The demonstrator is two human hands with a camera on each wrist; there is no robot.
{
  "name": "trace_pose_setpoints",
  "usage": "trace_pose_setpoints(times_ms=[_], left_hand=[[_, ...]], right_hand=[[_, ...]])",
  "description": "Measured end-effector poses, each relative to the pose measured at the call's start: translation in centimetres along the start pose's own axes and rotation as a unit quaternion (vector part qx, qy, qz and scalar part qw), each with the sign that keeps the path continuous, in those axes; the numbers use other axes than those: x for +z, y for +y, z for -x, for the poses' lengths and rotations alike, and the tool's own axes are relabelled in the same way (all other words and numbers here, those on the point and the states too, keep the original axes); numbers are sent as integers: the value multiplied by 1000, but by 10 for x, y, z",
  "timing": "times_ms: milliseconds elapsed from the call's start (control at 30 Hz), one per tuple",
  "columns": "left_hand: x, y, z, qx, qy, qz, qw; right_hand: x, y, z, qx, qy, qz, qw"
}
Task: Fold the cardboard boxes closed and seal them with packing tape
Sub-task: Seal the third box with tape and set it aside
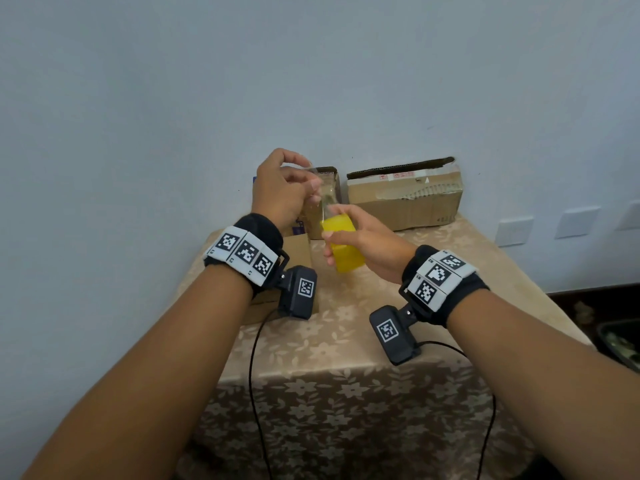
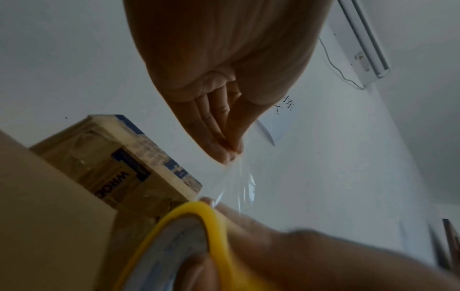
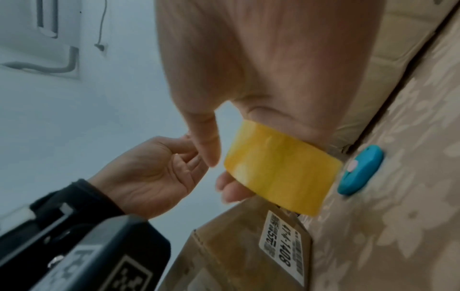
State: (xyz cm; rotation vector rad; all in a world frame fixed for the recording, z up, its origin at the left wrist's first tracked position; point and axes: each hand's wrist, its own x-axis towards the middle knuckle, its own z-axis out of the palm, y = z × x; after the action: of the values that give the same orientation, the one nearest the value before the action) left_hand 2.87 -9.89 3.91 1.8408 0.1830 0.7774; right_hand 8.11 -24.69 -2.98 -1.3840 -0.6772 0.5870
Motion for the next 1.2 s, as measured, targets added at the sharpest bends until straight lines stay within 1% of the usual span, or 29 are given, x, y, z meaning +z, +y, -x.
trace_pose_setpoints(times_ms=[67, 133, 267, 333, 400, 500, 567, 700, 800, 967, 1000, 1067, 1100, 1167, 1200], left_hand=[[-2, -3, 0, -6, -2, -11, 1000], [-4, -4, 0, 0, -5, -24, 1000], [-6, 4, -7, 25, 27, -7, 999], [-6, 7, -11, 29, 27, 4, 999], [-7, 4, -13, 13, 28, -1, 1000], [-12, -6, -17, -29, 34, 8, 999], [-15, -10, -18, -33, 25, 0, 999], [-12, -11, -17, -20, 18, -26, 999], [-9, -12, -19, -31, 11, -54, 998], [-2, -13, -19, -64, 2, -77, 995], [-1, -12, -18, -68, 2, -97, 993], [1, -10, -18, -60, 4, -173, 983], [2, -7, -19, -50, -3, -226, 973], [0, -2, -20, -31, -22, -337, 941], [-1, 1, -21, -28, -27, -364, 931]], right_hand=[[-2, 0, 2, 16, -25, 11, 1000], [-2, -1, 3, 24, -27, 24, 999], [-3, -1, 4, 58, 14, 53, 997], [-3, 1, 2, 57, 31, 63, 996], [-2, 1, 3, 43, 19, 73, 996], [-3, 1, 6, 29, -10, 80, 996], [-6, 0, 7, 36, -23, 74, 996], [-6, -4, 8, 60, -29, 14, 998], [-9, -11, 15, 64, -38, -9, 997], [-18, -22, 27, 69, -51, 28, 996], [-19, -22, 27, 68, -51, 38, 996], [-22, -23, 28, 67, -48, 50, 995], [-24, -22, 28, 66, -49, 53, 995], [-27, -20, 30, 64, -60, 52, 995], [-28, -19, 32, 65, -63, 50, 995]])
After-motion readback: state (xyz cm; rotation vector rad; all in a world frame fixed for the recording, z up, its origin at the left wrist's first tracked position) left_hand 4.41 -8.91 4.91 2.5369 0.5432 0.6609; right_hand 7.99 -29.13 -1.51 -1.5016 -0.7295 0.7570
